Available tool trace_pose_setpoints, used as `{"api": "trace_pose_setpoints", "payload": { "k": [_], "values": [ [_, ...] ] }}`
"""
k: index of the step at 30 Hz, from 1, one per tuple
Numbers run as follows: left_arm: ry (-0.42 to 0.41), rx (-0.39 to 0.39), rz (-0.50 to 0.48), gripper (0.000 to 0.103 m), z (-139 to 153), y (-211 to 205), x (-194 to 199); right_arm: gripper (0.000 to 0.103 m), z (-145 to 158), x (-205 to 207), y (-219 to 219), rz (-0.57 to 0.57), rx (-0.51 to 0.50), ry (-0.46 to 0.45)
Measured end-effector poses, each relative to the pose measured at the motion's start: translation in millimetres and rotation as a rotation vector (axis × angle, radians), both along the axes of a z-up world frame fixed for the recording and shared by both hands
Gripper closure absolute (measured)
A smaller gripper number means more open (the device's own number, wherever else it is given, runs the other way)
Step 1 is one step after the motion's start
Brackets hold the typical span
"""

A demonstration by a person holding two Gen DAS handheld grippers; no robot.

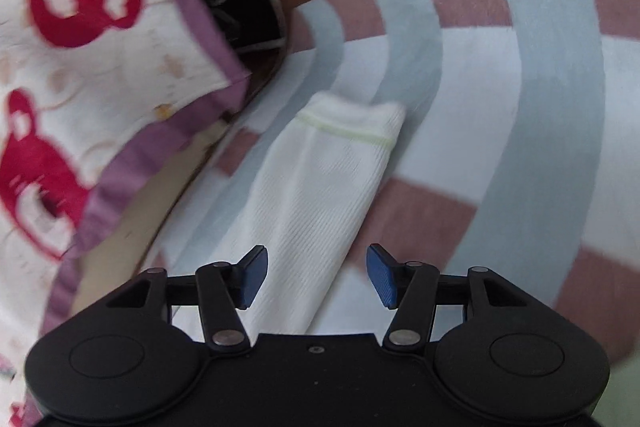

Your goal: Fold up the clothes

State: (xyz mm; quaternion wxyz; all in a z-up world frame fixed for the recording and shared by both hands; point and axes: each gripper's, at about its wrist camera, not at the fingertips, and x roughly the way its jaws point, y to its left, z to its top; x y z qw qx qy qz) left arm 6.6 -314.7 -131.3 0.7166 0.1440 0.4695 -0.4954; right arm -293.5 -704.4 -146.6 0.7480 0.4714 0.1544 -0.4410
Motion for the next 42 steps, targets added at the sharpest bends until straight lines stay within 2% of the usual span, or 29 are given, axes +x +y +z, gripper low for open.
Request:
{"api": "trace_pose_setpoints", "payload": {
  "k": [4,6,7,8,9,10,11,14,16,18,21,23,25,26,27,30,33,34,37,40,42],
  "values": [
    [-0.013,0.007,0.013,0.071,-1,5,7,0.043,-5,15,-19,-0.09,-0.043,0.066],
    [-0.016,0.005,0.02,0.071,-1,7,12,0.042,-8,28,-18,-0.063,-0.108,0.109],
    [-0.013,0.001,0.028,0.071,-1,9,14,0.045,-10,34,-16,-0.042,-0.143,0.13],
    [-0.008,-0.002,0.038,0.071,-1,11,17,0.054,-13,37,-12,-0.024,-0.161,0.129],
    [0.002,-0.002,0.05,0.071,-2,14,21,0.086,-15,38,-10,-0.009,-0.151,0.106],
    [0.017,-0.001,0.061,0.071,-4,17,24,0.097,-18,39,-9,0.006,-0.13,0.078],
    [0.036,-0.008,0.064,0.071,-4,21,28,0.097,-17,40,-5,0.018,-0.134,0.066],
    [0.106,-0.053,0.05,0.071,-6,33,40,0.097,1,52,12,0.096,-0.23,0.061],
    [0.136,-0.09,0.04,0.071,-3,43,46,0.097,16,61,28,0.143,-0.253,-0.022],
    [0.119,-0.134,0.046,0.07,8,58,52,0.097,32,76,47,0.194,-0.259,-0.132],
    [0.073,-0.152,0.082,0.07,24,84,64,0.097,58,110,86,0.312,-0.257,-0.291],
    [0.029,-0.15,0.115,0.071,32,106,73,0.097,75,138,115,0.404,-0.226,-0.405],
    [-0.015,-0.145,0.16,0.07,37,131,82,0.097,84,168,145,0.484,-0.146,-0.551],
    [-0.033,-0.141,0.187,0.07,38,144,87,0.097,88,185,163,0.532,-0.115,-0.599],
    [-0.041,-0.137,0.218,0.07,36,155,93,0.097,90,202,183,0.596,-0.107,-0.604],
    [-0.025,-0.108,0.359,0.065,17,184,113,0.097,89,247,249,0.82,-0.114,-0.524],
    [0.112,-0.137,0.464,0.066,-6,202,128,0.097,64,275,310,1.008,-0.161,-0.344],
    [0.135,-0.152,0.477,0.066,-8,205,131,0.097,55,281,327,1.058,-0.174,-0.287],
    [0.135,-0.201,0.471,0.065,-2,209,133,0.097,31,284,356,1.158,-0.224,-0.165],
    [0.169,-0.248,0.458,0.064,-2,205,134,0.094,21,277,367,1.227,-0.314,-0.018],
    [0.185,-0.257,0.44,0.063,-5,202,132,0.093,21,269,368,1.254,-0.337,0.054]
  ]
}}
